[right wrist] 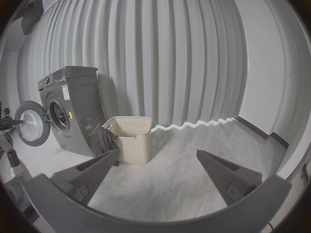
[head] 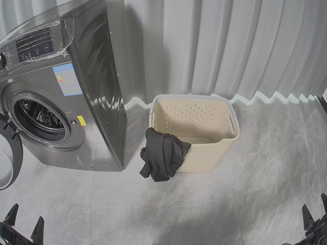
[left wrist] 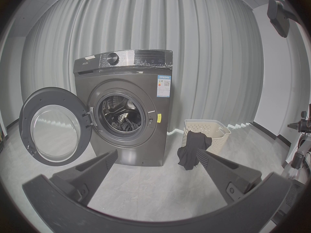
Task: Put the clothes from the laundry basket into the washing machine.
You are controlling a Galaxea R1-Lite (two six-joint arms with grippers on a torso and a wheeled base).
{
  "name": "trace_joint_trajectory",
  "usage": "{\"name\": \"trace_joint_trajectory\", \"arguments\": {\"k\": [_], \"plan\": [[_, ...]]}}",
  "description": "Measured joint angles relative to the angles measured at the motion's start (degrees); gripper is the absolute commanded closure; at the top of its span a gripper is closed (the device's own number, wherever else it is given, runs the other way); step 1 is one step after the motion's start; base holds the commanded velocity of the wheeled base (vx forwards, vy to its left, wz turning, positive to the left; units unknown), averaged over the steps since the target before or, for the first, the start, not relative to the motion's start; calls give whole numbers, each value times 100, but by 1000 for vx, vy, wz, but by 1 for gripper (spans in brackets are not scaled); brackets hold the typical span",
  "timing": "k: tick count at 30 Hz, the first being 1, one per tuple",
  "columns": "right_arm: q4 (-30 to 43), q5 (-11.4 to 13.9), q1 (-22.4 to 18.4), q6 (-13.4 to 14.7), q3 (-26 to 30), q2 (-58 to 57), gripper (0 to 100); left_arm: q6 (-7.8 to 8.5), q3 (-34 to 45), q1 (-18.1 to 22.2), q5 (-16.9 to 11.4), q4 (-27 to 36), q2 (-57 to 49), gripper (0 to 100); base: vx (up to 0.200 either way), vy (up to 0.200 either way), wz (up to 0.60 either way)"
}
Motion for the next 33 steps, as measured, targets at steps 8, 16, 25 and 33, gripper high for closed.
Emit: {"name": "trace_joint_trajectory", "arguments": {"k": [8, 16, 25, 33], "plan": [[0, 2, 2, 0, 0, 0, 0, 0, 0, 0, 2, 2, 0, 0, 0, -75, 0], [-2, 5, 5, 0, 0, 0, 0, 4, 0, 5, 0, 0, 0, 0, 0, 0, 0], [0, 2, 5, 0, 0, 0, 0, 2, 0, 0, 0, 2, 0, 0, 22, 0, 0], [0, 2, 5, 0, 0, 0, 0, 0, 0, 5, 0, 0, 0, 0, 200, 0, 0]]}}
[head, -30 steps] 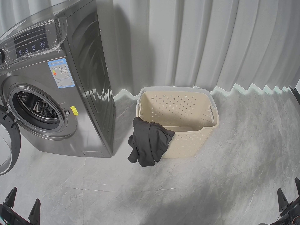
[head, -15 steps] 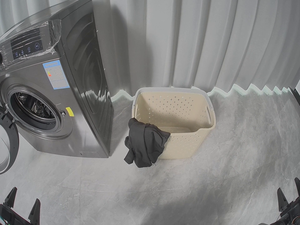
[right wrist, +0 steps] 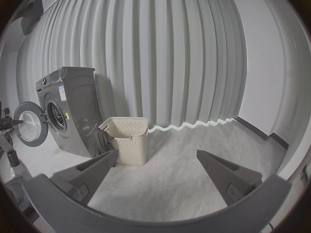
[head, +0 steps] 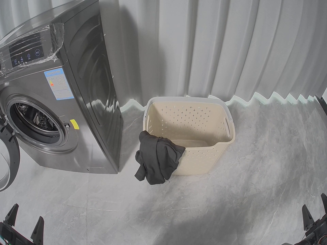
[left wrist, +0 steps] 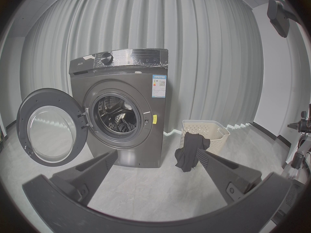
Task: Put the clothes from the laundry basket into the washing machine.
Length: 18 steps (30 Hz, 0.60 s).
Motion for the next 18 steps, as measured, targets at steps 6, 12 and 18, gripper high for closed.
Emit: {"name": "trace_joint_trajectory", "arguments": {"k": [6, 12, 18], "plan": [[-2, -2, -2, 0, 0, 0, 0, 0, 0, -5, 2, 0, 0, 0, 0, 0, 0], [0, -2, 0, 0, 0, 0, 0, 2, 0, -5, 2, 0, 0, 0, 0, 0, 0], [-2, 0, 0, -2, 0, 0, 0, 0, 0, 0, 0, 0, 0, 0, 0, 0, 0]]}}
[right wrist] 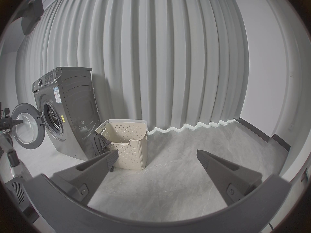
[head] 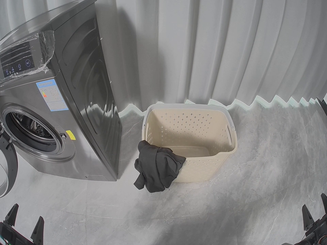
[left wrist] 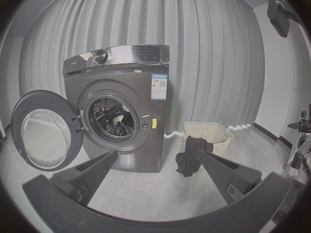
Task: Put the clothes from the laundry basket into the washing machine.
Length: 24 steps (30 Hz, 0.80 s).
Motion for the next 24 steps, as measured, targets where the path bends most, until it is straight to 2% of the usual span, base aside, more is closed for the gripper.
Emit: {"name": "trace_joint_trajectory", "arguments": {"k": [9, 12, 24], "plan": [[0, -2, -5, 2, 0, 0, 0, 0, 0, -5, 2, 0, 0, 0, 0, 0, 0], [2, 0, 0, 2, 0, 0, 0, 0, 0, -5, 0, 2, 0, 0, 200, 0, 0], [0, 0, -5, 2, 0, 0, 0, 0, 0, -2, 0, 2, 0, 0, 0, 0, 0]]}}
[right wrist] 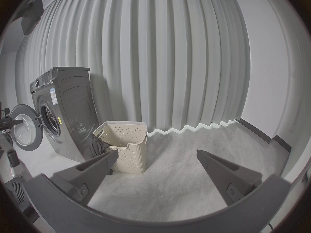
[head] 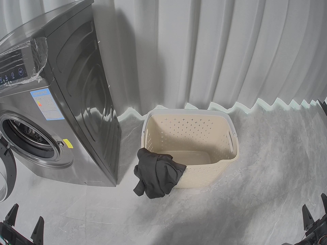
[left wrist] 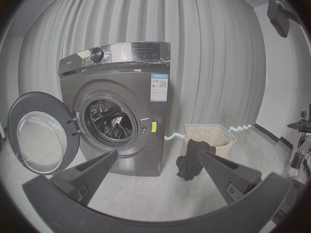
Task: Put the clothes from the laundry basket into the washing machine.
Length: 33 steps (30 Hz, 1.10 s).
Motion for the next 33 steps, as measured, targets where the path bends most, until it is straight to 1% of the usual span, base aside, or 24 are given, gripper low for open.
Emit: {"name": "trace_joint_trajectory", "arguments": {"k": [33], "plan": [[2, -2, -6, -2, 0, 0, 0, -9, 0, -2, 0, 0, 0, 0, 0, 0, 0]]}}
